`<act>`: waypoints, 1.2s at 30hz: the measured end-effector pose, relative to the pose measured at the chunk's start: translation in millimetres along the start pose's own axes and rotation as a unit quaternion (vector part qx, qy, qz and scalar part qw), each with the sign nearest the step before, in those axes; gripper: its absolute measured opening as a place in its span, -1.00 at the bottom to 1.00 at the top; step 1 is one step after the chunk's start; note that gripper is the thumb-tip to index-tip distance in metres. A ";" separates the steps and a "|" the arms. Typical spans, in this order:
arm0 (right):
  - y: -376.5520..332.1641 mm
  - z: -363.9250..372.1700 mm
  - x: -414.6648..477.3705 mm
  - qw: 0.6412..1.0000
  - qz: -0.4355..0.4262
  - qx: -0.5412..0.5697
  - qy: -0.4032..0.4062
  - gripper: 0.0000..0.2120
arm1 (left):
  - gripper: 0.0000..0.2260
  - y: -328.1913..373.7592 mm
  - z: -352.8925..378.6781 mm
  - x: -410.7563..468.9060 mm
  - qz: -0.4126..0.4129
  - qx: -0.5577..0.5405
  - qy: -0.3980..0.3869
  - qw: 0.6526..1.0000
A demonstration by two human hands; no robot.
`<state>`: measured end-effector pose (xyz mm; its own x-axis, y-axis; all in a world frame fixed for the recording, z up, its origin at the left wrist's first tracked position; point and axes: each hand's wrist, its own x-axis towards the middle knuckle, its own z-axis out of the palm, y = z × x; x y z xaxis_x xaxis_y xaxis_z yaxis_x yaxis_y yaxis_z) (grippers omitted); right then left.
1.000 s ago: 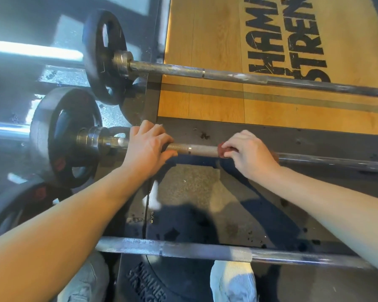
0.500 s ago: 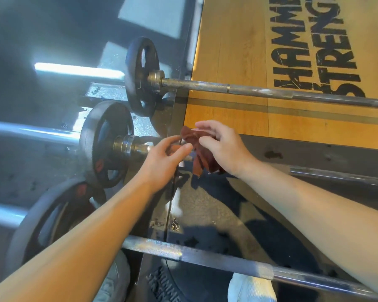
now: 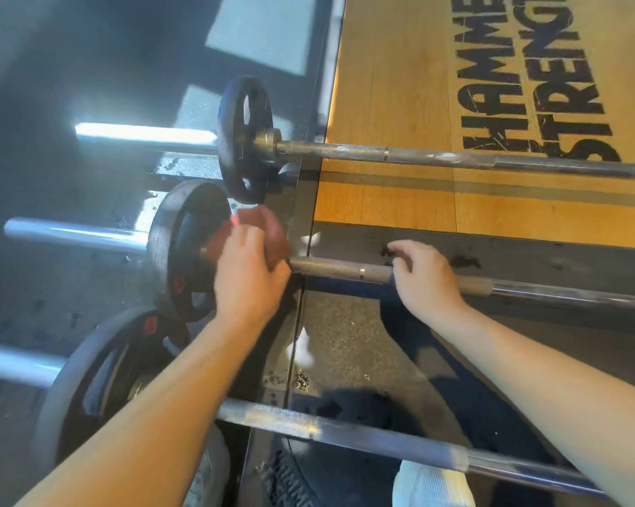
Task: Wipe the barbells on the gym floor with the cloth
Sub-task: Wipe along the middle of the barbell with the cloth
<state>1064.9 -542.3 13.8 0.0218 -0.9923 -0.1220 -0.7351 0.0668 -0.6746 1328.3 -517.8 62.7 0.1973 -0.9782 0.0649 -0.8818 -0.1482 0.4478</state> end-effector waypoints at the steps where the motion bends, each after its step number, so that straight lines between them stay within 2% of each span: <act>1: 4.6 6.6 -3.8 1.000 -0.017 -0.012 0.000 -0.70 | -0.81 2.3 11.6 -4.7 0.014 0.002 -0.044 0.999; 3: 11.1 18.4 -9.0 0.998 -0.047 -0.029 0.020 -0.74 | -0.76 6.8 34.0 -16.4 0.059 0.011 -0.104 0.993; 6: 12.8 23.7 -8.7 0.996 -0.055 -0.038 0.053 -0.76 | -0.49 11.1 57.2 -26.1 0.118 0.011 -0.116 0.986; 7: 12.1 23.4 -8.4 0.996 -0.055 -0.040 0.056 -0.77 | -0.47 10.8 61.8 -25.6 0.117 0.017 -0.110 0.987; 12: 14.2 22.4 -11.5 0.994 -0.080 -0.055 0.057 -0.79 | -0.68 6.4 70.2 -10.1 0.153 0.174 -0.007 0.973; 15: 14.3 24.2 -11.3 0.993 -0.079 -0.058 0.064 -0.79 | -0.71 -0.4 82.0 -10.3 0.177 0.118 -0.001 0.977; 18: 5.0 28.9 -11.6 0.994 -0.054 -0.058 0.077 -0.78 | -0.73 -3.9 88.4 -12.3 0.148 0.030 -0.009 0.989; 22: 0.7 33.9 -9.7 0.994 -0.038 -0.065 0.076 -0.77 | -0.81 38.0 103.4 -8.0 0.238 0.020 -0.033 0.970; 24: 5.5 30.2 -9.4 0.995 -0.050 -0.067 0.058 -0.76 | -0.78 48.1 105.9 -3.0 0.245 -0.003 -0.046 0.968; 26: 12.9 24.5 -8.0 0.995 -0.071 -0.066 0.029 -0.77 | -0.78 29.9 98.6 2.0 0.254 -0.018 -0.054 0.965; 28: 14.9 20.0 -7.2 0.995 -0.074 -0.068 0.001 -0.75 | -0.82 -0.8 82.2 8.2 0.249 -0.024 -0.049 0.967; 32: 15.3 18.1 0.6 0.996 -0.046 -0.065 -0.033 -0.73 | -0.81 -54.9 35.1 23.0 0.189 0.004 -0.029 0.982; 36: 12.8 17.1 1.7 0.998 -0.027 -0.047 -0.028 -0.73 | -0.84 -17.0 41.6 14.8 0.212 0.038 -0.004 0.976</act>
<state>1067.2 -541.3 -7.5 0.1000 -0.9865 -0.1294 -0.7926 -0.0004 -0.6097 1328.4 -535.8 19.0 -0.1957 -0.9547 0.2240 -0.9127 0.2609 0.3146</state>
